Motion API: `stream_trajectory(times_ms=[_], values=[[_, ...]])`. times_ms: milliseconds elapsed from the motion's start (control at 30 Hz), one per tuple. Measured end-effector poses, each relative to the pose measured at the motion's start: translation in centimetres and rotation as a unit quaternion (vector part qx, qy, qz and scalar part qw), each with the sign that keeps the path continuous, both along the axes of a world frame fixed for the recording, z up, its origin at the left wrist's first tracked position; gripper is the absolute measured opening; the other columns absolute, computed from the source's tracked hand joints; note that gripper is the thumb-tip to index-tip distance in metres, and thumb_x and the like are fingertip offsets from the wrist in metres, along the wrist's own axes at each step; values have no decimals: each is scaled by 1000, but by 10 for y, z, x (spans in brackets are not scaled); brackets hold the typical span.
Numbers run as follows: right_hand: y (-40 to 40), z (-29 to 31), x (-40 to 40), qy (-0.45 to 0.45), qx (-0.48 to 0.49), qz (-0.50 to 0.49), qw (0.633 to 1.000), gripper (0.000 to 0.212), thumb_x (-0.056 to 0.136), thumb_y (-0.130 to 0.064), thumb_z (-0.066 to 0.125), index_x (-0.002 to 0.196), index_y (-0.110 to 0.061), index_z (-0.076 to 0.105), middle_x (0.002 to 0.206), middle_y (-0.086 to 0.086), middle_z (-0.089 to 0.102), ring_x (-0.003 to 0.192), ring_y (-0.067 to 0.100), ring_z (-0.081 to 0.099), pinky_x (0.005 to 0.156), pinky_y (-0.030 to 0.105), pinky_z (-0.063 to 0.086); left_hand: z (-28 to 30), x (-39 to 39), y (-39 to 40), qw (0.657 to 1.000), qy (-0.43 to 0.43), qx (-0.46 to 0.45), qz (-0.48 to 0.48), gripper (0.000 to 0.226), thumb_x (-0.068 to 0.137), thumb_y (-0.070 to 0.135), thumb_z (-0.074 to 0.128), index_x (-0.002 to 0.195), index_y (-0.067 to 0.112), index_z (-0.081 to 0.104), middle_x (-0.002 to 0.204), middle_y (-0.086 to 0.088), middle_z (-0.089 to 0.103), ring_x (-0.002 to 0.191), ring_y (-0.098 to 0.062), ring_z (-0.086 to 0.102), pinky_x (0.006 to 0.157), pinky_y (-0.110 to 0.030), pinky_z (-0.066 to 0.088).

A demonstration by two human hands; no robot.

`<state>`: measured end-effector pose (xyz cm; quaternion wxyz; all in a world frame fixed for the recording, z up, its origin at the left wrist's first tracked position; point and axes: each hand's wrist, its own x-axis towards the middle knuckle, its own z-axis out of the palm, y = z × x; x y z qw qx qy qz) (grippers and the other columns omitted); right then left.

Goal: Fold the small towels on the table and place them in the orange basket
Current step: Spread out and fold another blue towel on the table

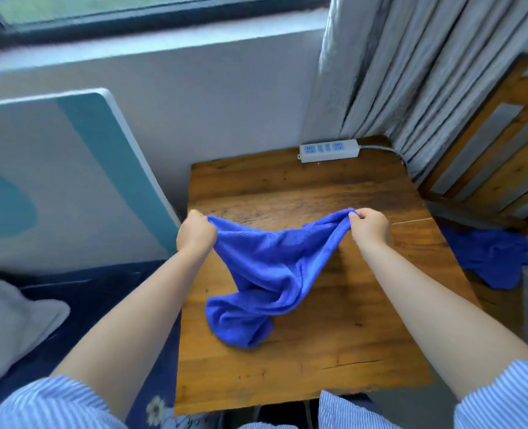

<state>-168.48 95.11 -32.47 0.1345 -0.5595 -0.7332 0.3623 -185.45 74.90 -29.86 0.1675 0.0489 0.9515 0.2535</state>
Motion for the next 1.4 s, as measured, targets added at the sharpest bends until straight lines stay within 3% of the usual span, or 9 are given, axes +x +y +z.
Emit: stream_trajectory(times_ms=[100,300,467,633,733,867,1100,1267,1400], values=[[20,47,-42,36,45,25,998,27,93,-14,45,104,0,65,113,21,64,108,34,55,86,33,42,39,-20,18,995,26,88,44,28,98,10,30,118,-3,45,126,-20,51,117,-34,48,91,-36,39],[45,149,-115,155,136,68,976,29,95,-15,42,107,3,61,114,23,62,107,35,55,84,35,40,131,-61,56,963,135,225,56,20,101,14,23,103,8,42,118,-19,54,94,-29,46,74,-31,30],[65,196,-132,183,196,92,959,29,96,-15,39,110,2,58,113,22,62,106,35,53,76,31,35,167,-84,58,946,223,235,32,14,101,15,22,97,14,35,92,-11,47,84,-28,44,70,-32,31],[78,147,-103,0,166,150,975,26,92,-11,43,103,4,62,115,26,60,109,38,53,87,34,41,112,-78,41,980,165,114,-2,20,97,8,26,104,7,44,96,-16,50,85,-30,44,72,-33,33],[75,85,-65,-118,118,171,971,24,88,-10,47,98,2,65,113,26,62,108,38,55,87,34,44,54,-57,31,994,92,-16,-54,26,97,9,31,116,3,47,120,-20,56,107,-36,52,84,-38,41],[54,-4,-6,-280,33,217,935,25,87,-13,50,104,-1,64,117,20,62,110,34,56,88,33,46,-22,-13,10,987,-25,-121,-105,30,97,13,38,122,-1,44,131,-22,50,122,-36,48,95,-39,40],[1,-82,77,-444,-71,342,825,37,86,-15,46,122,-3,51,129,16,55,118,29,53,92,31,44,-111,62,-36,872,-180,-339,-302,34,93,14,41,124,5,49,134,-11,50,122,-31,50,96,-34,44],[-16,-92,103,-453,-49,385,803,54,87,-10,40,139,-17,29,133,10,50,118,29,51,88,34,45,-129,79,-54,839,-206,-372,-340,13,90,12,41,91,12,53,97,-6,49,95,-28,54,84,-30,46],[-24,-100,115,-482,-83,419,765,28,83,-11,50,112,-11,46,124,10,55,110,28,55,76,31,44,-137,84,-69,814,-220,-405,-352,25,90,9,39,65,14,37,76,0,43,74,-21,47,76,-29,44]])
